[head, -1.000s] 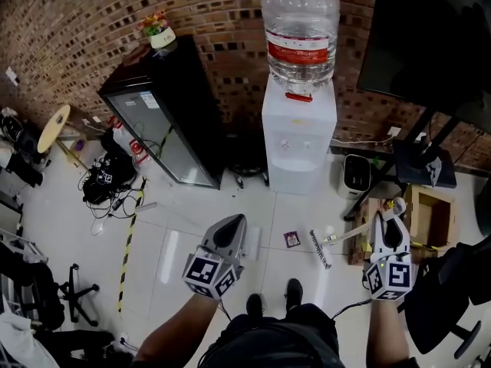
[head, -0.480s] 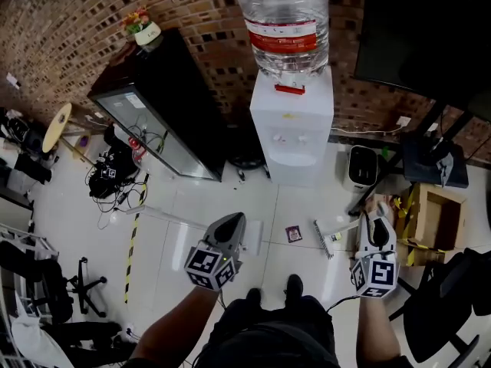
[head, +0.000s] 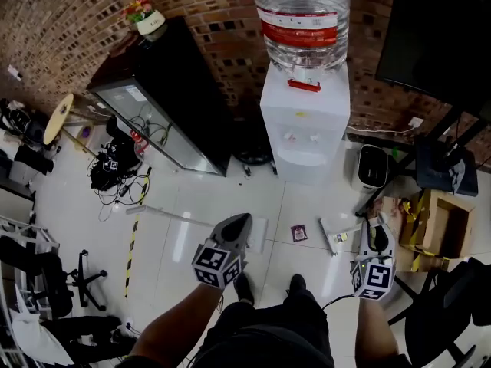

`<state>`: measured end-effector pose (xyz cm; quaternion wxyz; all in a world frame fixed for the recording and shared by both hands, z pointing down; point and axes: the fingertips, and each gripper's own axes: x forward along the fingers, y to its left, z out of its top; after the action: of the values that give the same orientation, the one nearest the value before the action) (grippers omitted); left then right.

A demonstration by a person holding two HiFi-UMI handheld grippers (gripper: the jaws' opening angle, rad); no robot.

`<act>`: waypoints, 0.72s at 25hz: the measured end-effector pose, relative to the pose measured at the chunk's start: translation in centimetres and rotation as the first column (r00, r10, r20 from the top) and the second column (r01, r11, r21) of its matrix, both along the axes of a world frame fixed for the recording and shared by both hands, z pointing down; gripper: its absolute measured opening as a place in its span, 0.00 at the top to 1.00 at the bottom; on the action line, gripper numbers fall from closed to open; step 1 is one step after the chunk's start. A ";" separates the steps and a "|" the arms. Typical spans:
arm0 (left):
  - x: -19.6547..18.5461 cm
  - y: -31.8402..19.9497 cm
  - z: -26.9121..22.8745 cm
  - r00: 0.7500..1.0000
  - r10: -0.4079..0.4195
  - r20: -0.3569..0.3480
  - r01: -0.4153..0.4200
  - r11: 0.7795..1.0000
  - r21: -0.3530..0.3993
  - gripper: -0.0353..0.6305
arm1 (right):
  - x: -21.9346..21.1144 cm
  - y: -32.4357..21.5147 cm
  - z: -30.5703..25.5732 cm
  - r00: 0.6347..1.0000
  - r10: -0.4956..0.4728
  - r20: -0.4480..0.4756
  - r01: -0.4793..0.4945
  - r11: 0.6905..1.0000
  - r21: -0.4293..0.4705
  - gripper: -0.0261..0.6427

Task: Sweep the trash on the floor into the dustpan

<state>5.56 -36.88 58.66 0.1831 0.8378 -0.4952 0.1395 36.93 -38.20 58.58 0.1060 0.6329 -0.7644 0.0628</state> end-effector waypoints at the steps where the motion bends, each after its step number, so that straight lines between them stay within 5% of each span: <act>1: -0.4 -0.4 0.3 1.000 0.008 0.002 -0.008 1.000 -0.001 0.94 | -0.7 0.0 1.0 1.000 -0.003 -0.010 0.003 1.000 -0.017 0.78; 10: -6.2 -0.5 1.2 0.999 0.036 0.029 -0.034 0.998 -0.049 0.94 | -8.2 0.1 2.7 0.999 -0.007 -0.037 0.004 0.998 -0.068 0.78; 18: -10.5 0.3 -1.1 0.999 0.048 0.005 -0.048 0.999 -0.001 0.94 | -13.5 3.5 3.0 0.999 0.035 -0.021 -0.037 0.993 -0.109 0.78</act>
<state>-4.94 -36.62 57.53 0.1787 0.8491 -0.4752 0.1459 23.41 -34.71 61.61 0.1467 0.6403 -0.7473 0.1002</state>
